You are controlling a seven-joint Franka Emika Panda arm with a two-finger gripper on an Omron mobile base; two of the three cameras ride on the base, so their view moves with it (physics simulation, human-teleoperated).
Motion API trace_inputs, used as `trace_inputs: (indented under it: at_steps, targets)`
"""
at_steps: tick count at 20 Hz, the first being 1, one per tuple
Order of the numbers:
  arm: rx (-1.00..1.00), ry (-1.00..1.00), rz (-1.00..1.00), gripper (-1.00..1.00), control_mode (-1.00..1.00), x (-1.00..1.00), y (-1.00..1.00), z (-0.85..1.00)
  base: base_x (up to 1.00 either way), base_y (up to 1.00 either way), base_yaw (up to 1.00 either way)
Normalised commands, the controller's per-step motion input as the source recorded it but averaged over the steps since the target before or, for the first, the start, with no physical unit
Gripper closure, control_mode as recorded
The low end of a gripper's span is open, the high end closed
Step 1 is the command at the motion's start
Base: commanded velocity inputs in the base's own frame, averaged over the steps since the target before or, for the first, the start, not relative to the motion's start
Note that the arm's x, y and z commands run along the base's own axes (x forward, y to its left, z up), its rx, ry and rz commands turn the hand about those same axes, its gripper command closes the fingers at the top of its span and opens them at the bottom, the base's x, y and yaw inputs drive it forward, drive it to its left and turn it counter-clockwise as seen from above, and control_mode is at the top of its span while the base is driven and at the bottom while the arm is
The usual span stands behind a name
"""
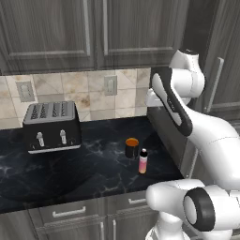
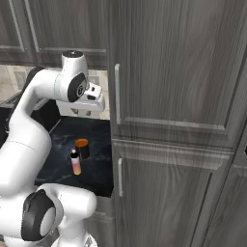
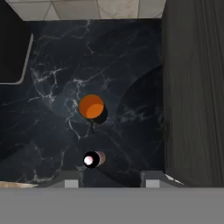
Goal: Place the microwavable item in the microwave. Then, close the microwave door and press the start button.
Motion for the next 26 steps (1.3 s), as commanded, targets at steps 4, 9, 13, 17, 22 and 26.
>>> trace_inputs:
  at_steps: [4, 9, 13, 17, 22, 26]
  targets:
    - [0.0, 0.0, 0.0, -1.0, -1.0, -0.11, 0.0, -0.01, 0.0, 0.0, 0.0]
    - [-0.1, 0.09, -0.05, -1.0, -1.0, -0.02, 0.26, -0.4, 0.0, 0.0, 0.0]
    - [-0.23, 0.2, -0.11, -1.0, -1.0, -0.08, 0.93, -0.84, 0.0, 0.0, 0.0]
    - [-0.24, 0.11, -0.01, -1.0, -1.0, -0.11, 1.0, -0.58, 0.0, 0.0, 0.0]
    - [-0.19, 0.1, 0.0, -1.0, -1.0, 0.07, 0.78, -0.45, 0.0, 0.0, 0.0]
    - [-0.04, 0.0, 0.0, -1.0, -1.0, 0.11, 0.01, -0.28, 0.0, 0.0, 0.0]
